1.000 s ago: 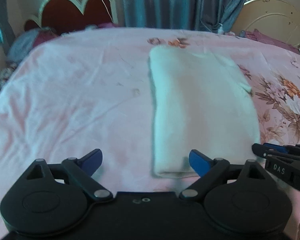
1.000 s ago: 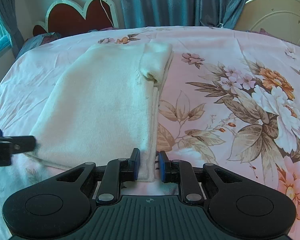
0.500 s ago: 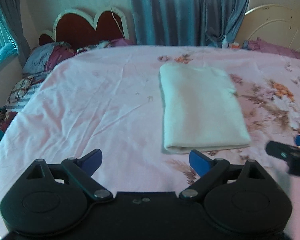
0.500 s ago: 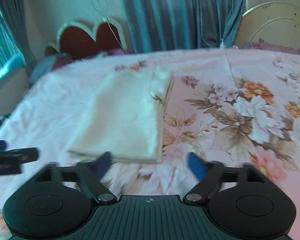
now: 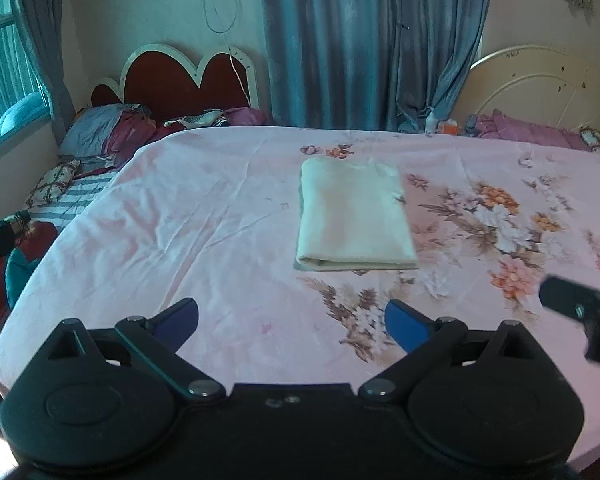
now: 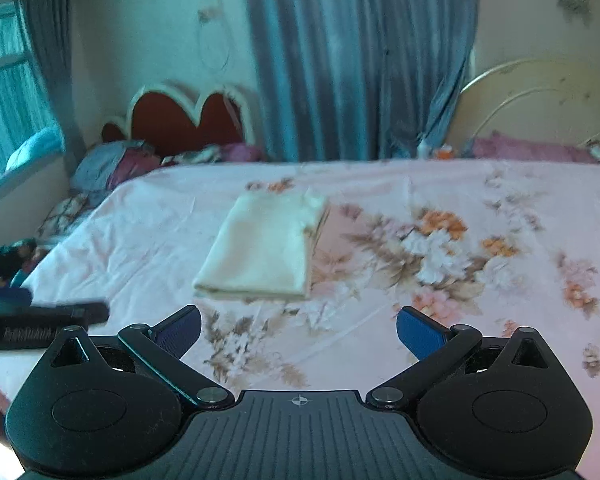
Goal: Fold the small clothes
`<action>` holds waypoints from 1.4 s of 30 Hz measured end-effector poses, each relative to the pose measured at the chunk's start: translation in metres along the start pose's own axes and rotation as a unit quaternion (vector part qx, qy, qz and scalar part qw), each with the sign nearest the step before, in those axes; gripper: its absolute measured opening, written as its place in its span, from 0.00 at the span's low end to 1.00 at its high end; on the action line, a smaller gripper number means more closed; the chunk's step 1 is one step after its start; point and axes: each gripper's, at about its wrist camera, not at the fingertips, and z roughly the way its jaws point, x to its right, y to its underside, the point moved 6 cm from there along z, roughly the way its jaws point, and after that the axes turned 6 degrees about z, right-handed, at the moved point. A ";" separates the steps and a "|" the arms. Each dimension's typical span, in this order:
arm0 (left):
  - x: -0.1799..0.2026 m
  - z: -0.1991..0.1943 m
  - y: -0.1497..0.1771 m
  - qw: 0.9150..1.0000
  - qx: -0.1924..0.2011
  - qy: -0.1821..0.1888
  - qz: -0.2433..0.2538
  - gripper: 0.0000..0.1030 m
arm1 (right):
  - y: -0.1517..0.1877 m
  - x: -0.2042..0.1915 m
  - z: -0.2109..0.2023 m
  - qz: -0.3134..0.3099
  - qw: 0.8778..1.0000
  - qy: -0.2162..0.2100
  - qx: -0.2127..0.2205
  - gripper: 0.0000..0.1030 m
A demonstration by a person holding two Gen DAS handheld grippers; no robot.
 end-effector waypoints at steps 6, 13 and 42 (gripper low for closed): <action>0.000 -0.023 0.009 1.000 0.010 0.000 -0.012 0.96 | -0.001 -0.001 -0.021 -0.008 1.000 -0.001 0.017 1.00; -0.003 -0.041 0.010 0.999 0.026 -0.001 -0.031 0.97 | 0.001 -0.001 -0.033 -0.016 1.000 0.000 0.024 1.00; -0.009 -0.048 0.015 0.999 0.029 0.002 -0.035 0.97 | 0.001 -0.005 -0.044 -0.017 0.999 -0.005 0.031 1.00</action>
